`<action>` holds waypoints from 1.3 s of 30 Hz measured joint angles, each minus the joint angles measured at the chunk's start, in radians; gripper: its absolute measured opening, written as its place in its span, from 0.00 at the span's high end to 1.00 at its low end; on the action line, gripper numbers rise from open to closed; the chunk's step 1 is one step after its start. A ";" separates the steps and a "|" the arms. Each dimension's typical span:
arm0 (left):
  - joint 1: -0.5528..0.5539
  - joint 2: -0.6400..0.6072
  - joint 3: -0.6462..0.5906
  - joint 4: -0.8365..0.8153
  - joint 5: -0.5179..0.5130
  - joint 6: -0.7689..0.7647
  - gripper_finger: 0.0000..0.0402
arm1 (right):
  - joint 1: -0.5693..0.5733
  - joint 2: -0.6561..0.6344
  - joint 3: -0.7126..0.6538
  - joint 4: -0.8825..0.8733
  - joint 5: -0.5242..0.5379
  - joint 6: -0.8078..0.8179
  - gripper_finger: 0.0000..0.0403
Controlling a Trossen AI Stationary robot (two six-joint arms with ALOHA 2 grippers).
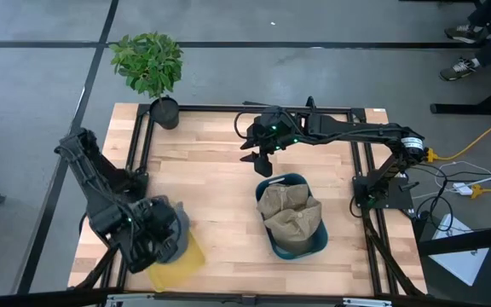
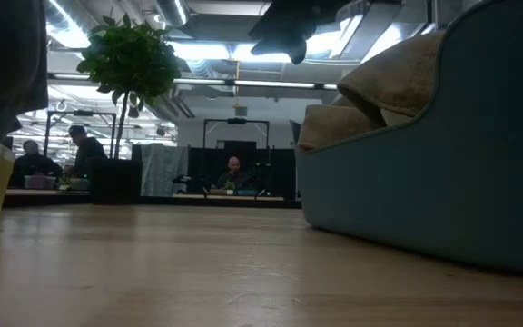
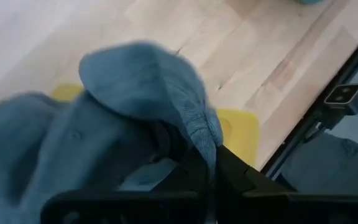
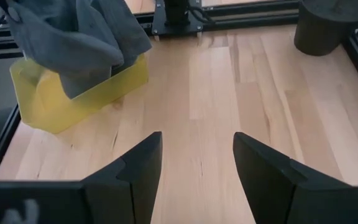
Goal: Pick & Place hat
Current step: Put the blue cap into the yellow bin
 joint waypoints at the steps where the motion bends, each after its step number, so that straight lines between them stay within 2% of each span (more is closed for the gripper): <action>1: -0.004 0.010 0.000 0.003 0.002 -0.022 0.99 | 0.000 0.000 0.000 0.006 0.000 0.000 0.51; 5: -0.027 0.024 0.000 0.021 -0.002 -0.103 0.99 | 0.000 0.000 0.000 0.029 0.000 0.000 0.51; 13: -0.066 0.016 0.000 0.030 -0.106 -0.224 0.99 | 0.000 0.000 0.000 0.038 0.000 -0.001 0.51; 22: -0.066 0.016 0.000 0.175 -0.154 -0.215 0.99 | 0.000 0.000 0.000 0.038 0.000 -0.072 0.51; 33: -0.079 0.056 0.000 0.194 0.067 -0.233 0.98 | -0.001 0.000 0.000 0.023 0.000 -0.136 0.51; 39: -0.079 0.084 0.000 0.038 0.199 -0.301 0.95 | 0.000 0.000 0.000 0.023 0.000 -0.134 0.51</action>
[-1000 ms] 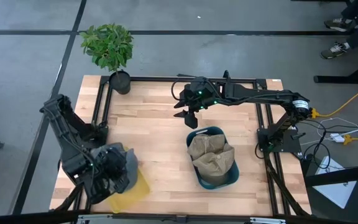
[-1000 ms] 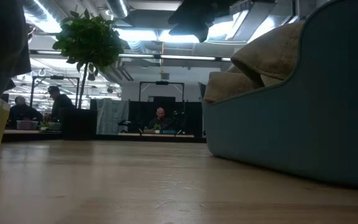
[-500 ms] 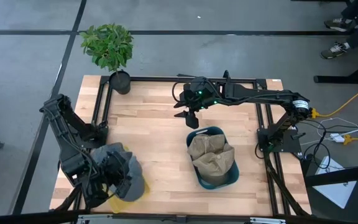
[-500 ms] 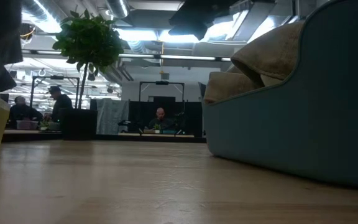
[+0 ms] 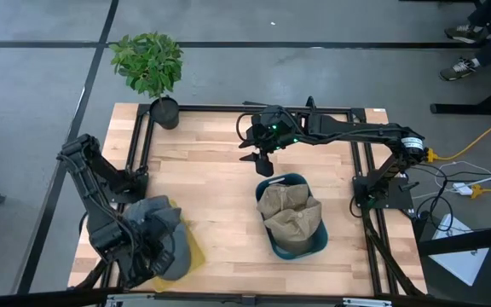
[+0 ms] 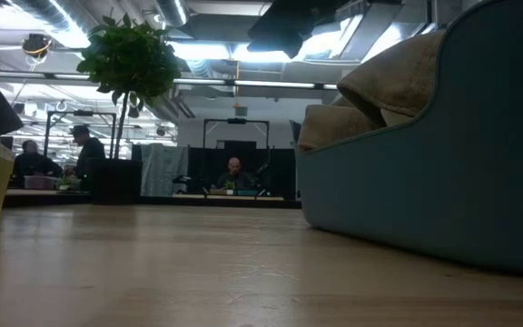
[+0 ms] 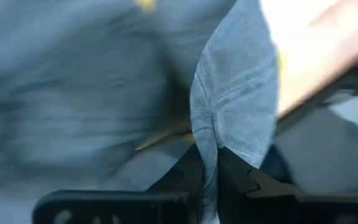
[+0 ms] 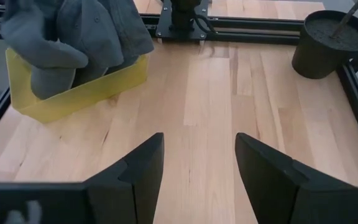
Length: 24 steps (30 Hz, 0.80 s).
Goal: Pick & Place hat
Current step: Put the blue cap into the yellow bin, then return to Home Position
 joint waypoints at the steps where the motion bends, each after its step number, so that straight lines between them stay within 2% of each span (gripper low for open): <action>1: 0.000 0.001 0.000 -0.031 0.022 -0.017 0.94 | 0.000 0.000 0.000 0.000 0.000 0.002 0.51; 4: 0.000 0.001 0.000 -0.115 0.067 -0.043 0.93 | 0.000 0.000 0.000 0.000 0.000 0.003 0.51; 10: 0.000 -0.001 0.000 -0.217 0.070 0.000 0.89 | 0.000 0.000 0.000 0.000 0.000 0.004 0.51; 18: 0.000 -0.001 0.000 -0.214 0.028 0.088 0.73 | 0.000 0.000 0.000 0.000 0.000 -0.004 0.51; 24: 0.004 -0.001 0.000 -0.189 -0.006 0.207 0.61 | 0.000 0.000 0.000 -0.038 -0.001 -0.090 0.51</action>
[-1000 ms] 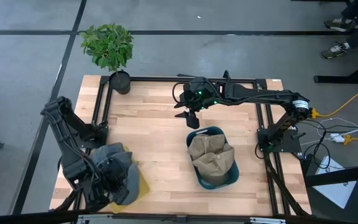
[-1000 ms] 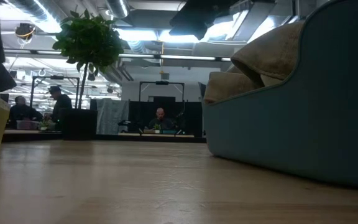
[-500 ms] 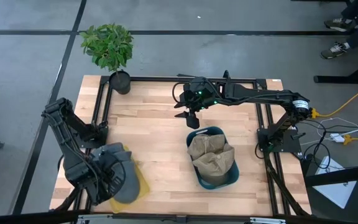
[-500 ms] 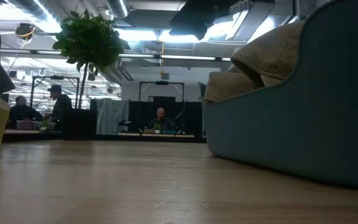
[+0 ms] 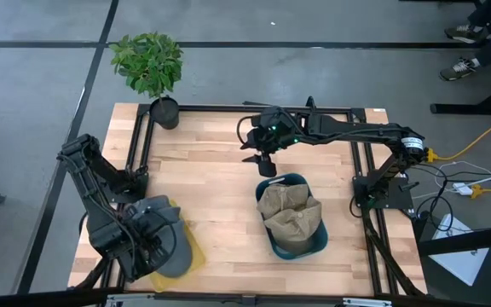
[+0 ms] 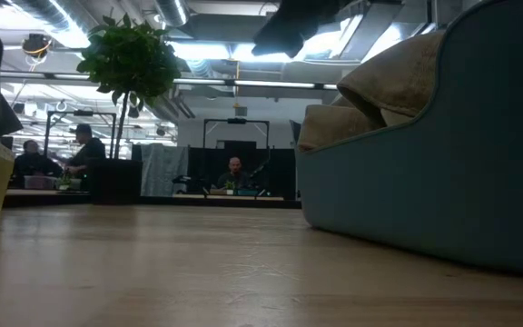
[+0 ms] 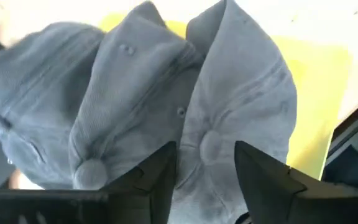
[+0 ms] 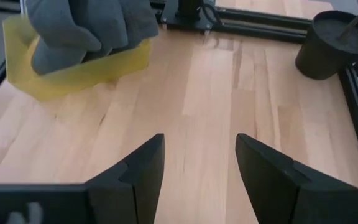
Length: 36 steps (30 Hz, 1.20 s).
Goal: Pick & Place hat
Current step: Return to Home Position
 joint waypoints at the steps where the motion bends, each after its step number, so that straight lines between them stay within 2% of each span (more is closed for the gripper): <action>1: 0.004 0.000 0.000 0.000 -0.015 0.004 0.60 | 0.000 0.000 0.000 -0.009 0.000 -0.010 0.51; 4: 0.022 0.000 0.000 0.000 -0.063 0.008 0.58 | -0.002 0.000 0.000 -0.028 -0.001 -0.033 0.51; 6: 0.038 -0.001 0.000 0.000 -0.060 0.034 0.57 | -0.004 0.000 0.000 -0.042 -0.009 -0.055 0.51; 12: 0.087 -0.001 0.000 0.000 -0.015 0.128 0.58 | -0.004 0.000 0.000 -0.142 -0.137 -0.147 0.51; 14: 0.110 -0.004 0.000 -0.005 -0.055 0.153 0.58 | -0.003 0.000 0.000 -0.171 -0.163 -0.177 0.51; 19: 0.175 -0.035 0.000 0.002 -0.228 0.269 0.59 | -0.019 0.000 0.000 -0.202 -0.267 -0.205 0.51; 25: 0.256 -0.126 0.000 0.028 -0.375 0.370 0.59 | -0.058 -0.011 0.000 -0.260 -0.374 -0.245 0.51; 29: 0.300 -0.195 0.000 0.113 -0.431 0.511 0.60 | -0.076 -0.026 0.000 -0.265 -0.448 -0.250 0.51; 36: 0.365 -0.282 -0.077 0.300 -0.473 0.747 0.63 | -0.087 -0.053 0.000 -0.257 -0.472 -0.238 0.51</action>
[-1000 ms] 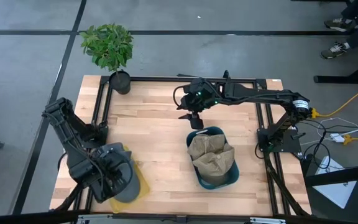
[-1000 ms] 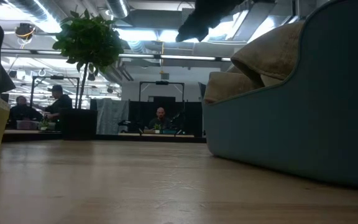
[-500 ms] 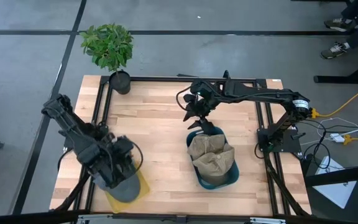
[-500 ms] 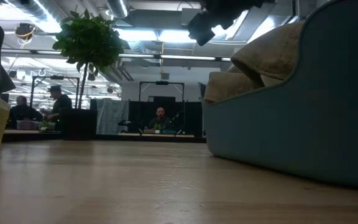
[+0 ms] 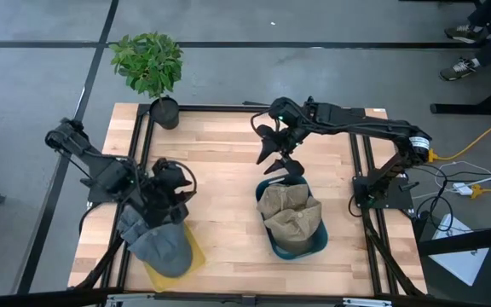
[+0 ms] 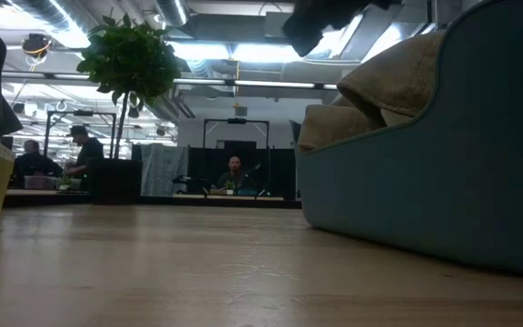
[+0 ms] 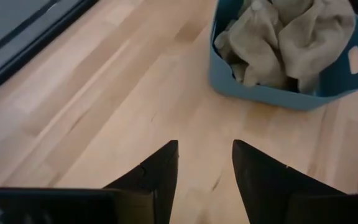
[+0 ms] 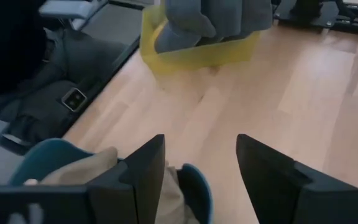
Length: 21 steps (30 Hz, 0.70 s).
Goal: Pick & Place hat
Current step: Return to Home Position
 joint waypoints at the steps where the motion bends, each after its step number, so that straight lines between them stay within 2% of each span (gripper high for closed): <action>1: 0.009 -0.011 -0.022 0.022 0.001 0.019 0.64 | 0.000 -0.005 0.000 -0.004 -0.012 0.010 0.51; 4: 0.033 -0.044 -0.098 0.100 0.016 0.063 0.65 | 0.004 -0.040 -0.046 0.022 -0.019 0.051 0.51; 8: 0.059 -0.095 -0.200 0.214 0.030 0.116 0.66 | 0.006 -0.145 -0.213 0.160 0.017 0.168 0.51; 14: 0.095 -0.187 -0.288 0.376 0.044 0.251 0.67 | 0.007 -0.394 -0.507 0.476 0.139 0.350 0.51; 21: 0.120 -0.262 -0.332 0.479 0.013 0.403 0.67 | 0.008 -0.680 -0.800 0.799 0.222 0.420 0.51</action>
